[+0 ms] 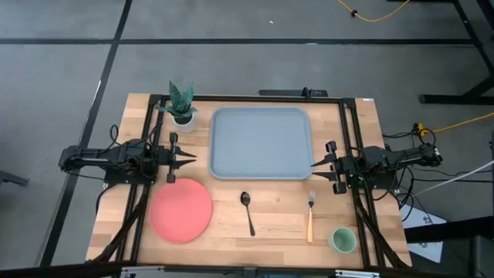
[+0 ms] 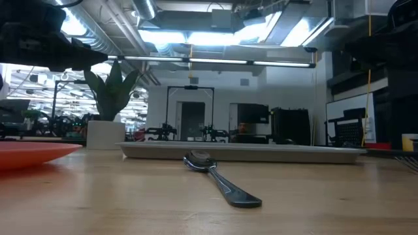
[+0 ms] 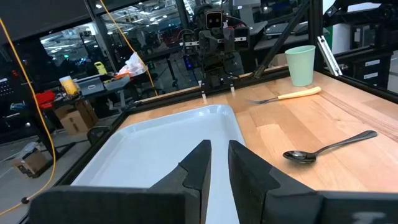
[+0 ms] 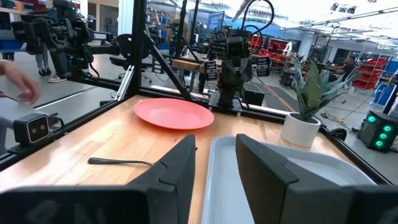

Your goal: Pick and place plate/cup/fork/spoon on tray

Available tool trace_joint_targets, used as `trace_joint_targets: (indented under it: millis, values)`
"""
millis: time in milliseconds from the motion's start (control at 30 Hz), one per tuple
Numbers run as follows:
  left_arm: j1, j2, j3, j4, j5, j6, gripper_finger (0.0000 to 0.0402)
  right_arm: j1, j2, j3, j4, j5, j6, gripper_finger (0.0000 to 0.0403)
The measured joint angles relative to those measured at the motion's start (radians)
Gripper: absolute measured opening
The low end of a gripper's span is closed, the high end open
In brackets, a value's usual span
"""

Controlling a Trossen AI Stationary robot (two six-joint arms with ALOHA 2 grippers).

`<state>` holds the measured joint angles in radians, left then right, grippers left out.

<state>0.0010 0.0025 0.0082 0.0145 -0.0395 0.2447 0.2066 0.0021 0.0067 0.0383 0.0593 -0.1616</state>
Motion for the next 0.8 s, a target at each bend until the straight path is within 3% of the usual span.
trace_joint_targets:
  millis: [233,367,567,633,733,800]
  values:
    - [0.000,0.000,0.000,0.000,0.000,0.000,0.0049,0.000,0.000,0.000,0.009,0.000,-0.050,0.0122]
    - [0.000,0.000,0.000,0.070,-0.011,0.000,0.0049,0.000,0.000,0.000,0.030,-0.007,0.053,0.0122]
    - [0.000,0.000,0.000,0.167,0.085,-0.112,0.0049,0.000,0.003,0.000,0.256,-0.022,0.140,0.0122]
    - [0.000,0.000,0.000,0.186,0.084,-0.179,0.0049,0.000,0.002,0.009,0.382,-0.116,0.196,0.0122]
    - [0.000,0.000,0.000,0.205,0.075,-0.230,0.0049,0.001,0.008,0.107,0.429,-0.435,0.213,0.0122]
    - [0.000,0.000,0.000,0.211,0.073,-0.242,0.0049,0.001,0.035,0.199,0.423,-0.586,0.211,0.0122]
